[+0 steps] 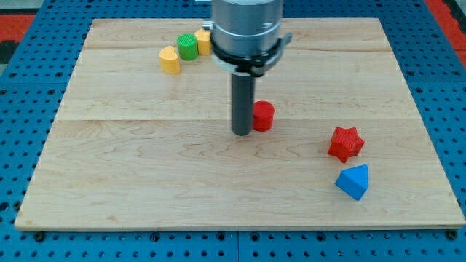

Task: Move the red circle above the red star

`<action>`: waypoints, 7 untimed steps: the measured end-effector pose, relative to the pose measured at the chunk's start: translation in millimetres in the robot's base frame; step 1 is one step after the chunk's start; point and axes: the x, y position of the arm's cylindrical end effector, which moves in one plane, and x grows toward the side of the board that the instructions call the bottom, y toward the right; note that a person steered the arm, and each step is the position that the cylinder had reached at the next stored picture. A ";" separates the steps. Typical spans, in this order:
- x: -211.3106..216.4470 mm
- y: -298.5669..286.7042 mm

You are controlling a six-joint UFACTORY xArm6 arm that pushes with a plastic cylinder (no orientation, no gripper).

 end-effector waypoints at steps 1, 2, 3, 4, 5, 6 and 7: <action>-18.4 20.4; -27.9 54.9; -31.9 81.1; -53.0 90.8; -53.0 129.2; -57.9 124.0; -53.6 94.3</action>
